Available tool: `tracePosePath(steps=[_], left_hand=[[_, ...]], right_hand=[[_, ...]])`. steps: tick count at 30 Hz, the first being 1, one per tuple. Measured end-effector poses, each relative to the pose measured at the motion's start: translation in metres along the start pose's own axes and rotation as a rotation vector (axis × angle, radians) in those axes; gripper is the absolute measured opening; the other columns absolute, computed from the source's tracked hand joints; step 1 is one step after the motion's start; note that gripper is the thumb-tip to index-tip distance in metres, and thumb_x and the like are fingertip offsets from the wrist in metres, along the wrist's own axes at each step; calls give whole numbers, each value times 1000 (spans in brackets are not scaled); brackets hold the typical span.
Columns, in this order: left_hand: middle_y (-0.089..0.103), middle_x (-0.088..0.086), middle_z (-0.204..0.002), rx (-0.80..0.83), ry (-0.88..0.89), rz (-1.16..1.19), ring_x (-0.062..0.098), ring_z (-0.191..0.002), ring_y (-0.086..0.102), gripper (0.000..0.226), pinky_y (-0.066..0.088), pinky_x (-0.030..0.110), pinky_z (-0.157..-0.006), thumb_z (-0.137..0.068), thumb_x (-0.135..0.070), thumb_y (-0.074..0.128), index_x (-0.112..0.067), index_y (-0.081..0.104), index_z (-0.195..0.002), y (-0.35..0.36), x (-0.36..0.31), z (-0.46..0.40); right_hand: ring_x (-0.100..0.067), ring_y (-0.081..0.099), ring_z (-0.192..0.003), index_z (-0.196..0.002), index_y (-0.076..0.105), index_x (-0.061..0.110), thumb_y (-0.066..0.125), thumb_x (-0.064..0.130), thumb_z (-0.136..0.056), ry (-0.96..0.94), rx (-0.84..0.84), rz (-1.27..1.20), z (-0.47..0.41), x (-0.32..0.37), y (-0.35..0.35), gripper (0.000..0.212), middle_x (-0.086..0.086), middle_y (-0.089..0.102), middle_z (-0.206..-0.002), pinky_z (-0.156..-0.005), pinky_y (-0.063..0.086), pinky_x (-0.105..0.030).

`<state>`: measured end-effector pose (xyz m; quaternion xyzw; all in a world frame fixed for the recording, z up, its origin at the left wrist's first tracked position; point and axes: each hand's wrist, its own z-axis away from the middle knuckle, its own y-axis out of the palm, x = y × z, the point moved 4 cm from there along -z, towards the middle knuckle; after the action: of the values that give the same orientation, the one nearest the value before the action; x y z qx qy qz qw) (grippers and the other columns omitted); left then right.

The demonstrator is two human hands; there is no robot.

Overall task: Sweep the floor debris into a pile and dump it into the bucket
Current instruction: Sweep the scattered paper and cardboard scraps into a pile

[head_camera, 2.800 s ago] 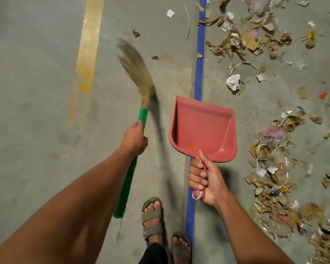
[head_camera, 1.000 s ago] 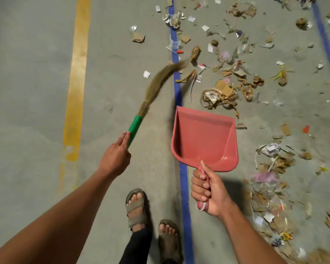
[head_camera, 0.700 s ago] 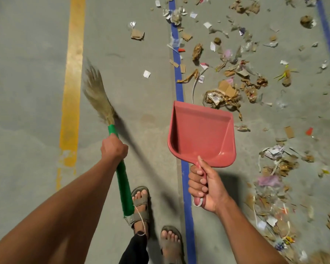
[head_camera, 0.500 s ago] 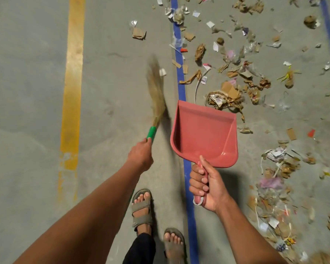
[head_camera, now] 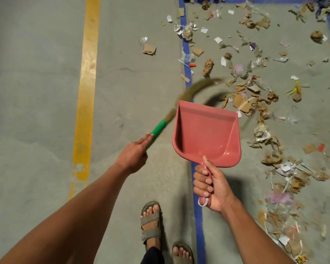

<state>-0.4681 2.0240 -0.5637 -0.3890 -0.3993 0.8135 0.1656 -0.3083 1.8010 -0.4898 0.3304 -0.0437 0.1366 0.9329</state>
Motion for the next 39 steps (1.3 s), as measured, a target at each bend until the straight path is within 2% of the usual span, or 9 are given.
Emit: tracePosePath(steps=[6, 11, 18, 22, 27, 29, 33, 36, 39], left_hand=[[23, 19, -168, -195, -559, 15, 47, -136, 47, 77, 42, 49, -109, -95, -4, 53, -2, 16, -162, -22, 64, 16], [59, 26, -127, -71, -818, 68, 45, -114, 60, 43, 51, 47, -92, -91, -12, 63, 5, 50, -129, -15, 68, 0], [43, 17, -155, 295, -223, -22, 43, -128, 54, 73, 47, 42, -106, -87, -3, 56, -10, 34, -156, 46, -21, -31], [61, 16, -135, 463, 126, -152, 36, -104, 60, 46, 48, 35, -84, -88, 3, 48, -14, 63, -128, 52, -70, -50], [35, 6, -165, 419, 332, -189, 34, -126, 56, 83, 45, 38, -105, -88, 8, 43, -29, 31, -162, 35, -70, -62], [18, 4, -172, 345, 248, -138, 34, -139, 49, 89, 40, 36, -114, -88, 7, 44, -28, 18, -166, 19, -49, -59], [13, 13, -172, 80, -68, 2, 41, -144, 43, 81, 37, 41, -118, -94, 0, 49, -15, 14, -166, -27, 9, -45], [23, 20, -167, -168, -355, 74, 43, -141, 43, 75, 41, 46, -114, -95, -3, 53, -3, 20, -162, -64, 55, -38], [48, 29, -143, -337, -642, 140, 49, -120, 54, 56, 46, 50, -98, -93, -6, 57, 6, 37, -144, -95, 96, -38]], right_hand=[[-7, 10, -38, -68, 38, 20, 56, 48, -103, 15, 10, 19, -15, -4, 8, 48, 8, 24, -48, -35, 12, -22], [-6, 13, -37, -70, 38, 21, 57, 49, -103, 47, 39, 13, -27, -18, -3, 48, 8, 25, -49, -33, 15, -21], [-6, 13, -37, -69, 39, 20, 58, 47, -104, 55, 10, -19, -25, -27, -15, 48, 8, 26, -48, -32, 16, -21], [-7, 12, -36, -68, 39, 20, 55, 47, -103, 13, -45, -1, -17, -12, -9, 48, 8, 26, -47, -34, 13, -22], [-5, 17, -33, -68, 38, 20, 55, 48, -104, -29, -52, 7, -12, 15, -3, 48, 8, 26, -47, -32, 15, -21], [-7, 12, -37, -68, 38, 21, 55, 48, -104, -29, -45, 14, -14, 20, 6, 48, 8, 26, -47, -34, 13, -22], [-8, 9, -39, -68, 38, 21, 55, 49, -103, -41, -29, 27, -24, 26, 33, 47, 8, 25, -47, -38, 9, -23], [-8, 10, -38, -69, 38, 21, 55, 48, -103, -26, 11, 23, -40, 25, 55, 47, 8, 25, -47, -36, 11, -22], [-5, 17, -34, -69, 39, 21, 56, 48, -104, 7, 52, 17, -62, 23, 71, 47, 8, 26, -48, -33, 16, -22]])
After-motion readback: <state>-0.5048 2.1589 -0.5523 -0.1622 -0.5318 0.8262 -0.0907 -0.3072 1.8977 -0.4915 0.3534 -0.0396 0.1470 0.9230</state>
